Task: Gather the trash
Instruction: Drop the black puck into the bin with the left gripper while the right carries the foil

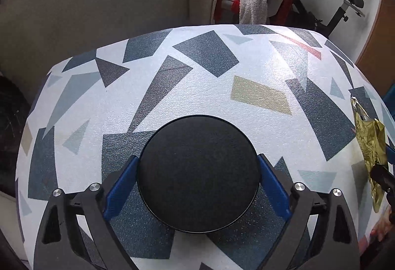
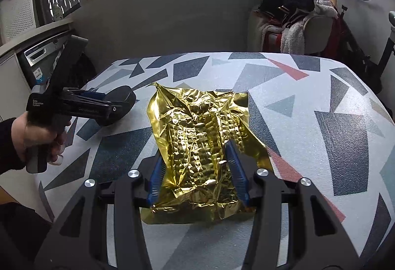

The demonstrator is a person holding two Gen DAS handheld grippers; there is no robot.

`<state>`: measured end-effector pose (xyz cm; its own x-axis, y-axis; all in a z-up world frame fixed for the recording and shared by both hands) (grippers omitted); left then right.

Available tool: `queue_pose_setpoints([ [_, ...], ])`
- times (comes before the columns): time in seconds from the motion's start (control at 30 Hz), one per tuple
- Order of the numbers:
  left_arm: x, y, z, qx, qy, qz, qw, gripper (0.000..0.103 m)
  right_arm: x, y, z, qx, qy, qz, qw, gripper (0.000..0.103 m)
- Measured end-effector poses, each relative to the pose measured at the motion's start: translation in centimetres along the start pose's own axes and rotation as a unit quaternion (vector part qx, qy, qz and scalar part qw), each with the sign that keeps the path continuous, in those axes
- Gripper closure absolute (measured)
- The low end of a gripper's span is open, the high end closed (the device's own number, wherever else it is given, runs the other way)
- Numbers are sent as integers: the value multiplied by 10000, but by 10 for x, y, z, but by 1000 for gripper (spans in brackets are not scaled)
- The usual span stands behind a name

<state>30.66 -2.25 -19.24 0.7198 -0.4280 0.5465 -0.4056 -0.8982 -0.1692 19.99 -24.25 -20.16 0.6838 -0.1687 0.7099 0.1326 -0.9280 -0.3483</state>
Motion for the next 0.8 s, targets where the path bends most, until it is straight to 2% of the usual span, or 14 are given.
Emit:
queue_pose_setpoints([
  [0.17,-35,21,-49,-162,299,-131,9993,12,-3,-7,-2,-36,-10,-164,9999,54],
  [0.37,-69,40,-94,-416,432,-201,9980,12,0,-13,-5,-112,-110,-333,9993,53],
  [0.53,-89,49,-136,-452,682,-149,9965,12,2,-23,-28,-64,-30,-320,9995,53],
  [0.8,-129,63,-181,-525,864,-347,9943,12,-12,-42,-75,54,28,-448,9990,53],
])
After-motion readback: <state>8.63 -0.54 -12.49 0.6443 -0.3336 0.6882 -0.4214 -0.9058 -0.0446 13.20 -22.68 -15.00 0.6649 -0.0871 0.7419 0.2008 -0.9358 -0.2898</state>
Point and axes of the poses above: each gripper's, at about its wrist camera, not at the fingertips, and z roughly the way its jaws point, y to its right, x to its top, the point moved 1 cm from there along z, roughly the way its jaws point, and after that the axes turned 12 degrees about z, right-handed, at the moved point
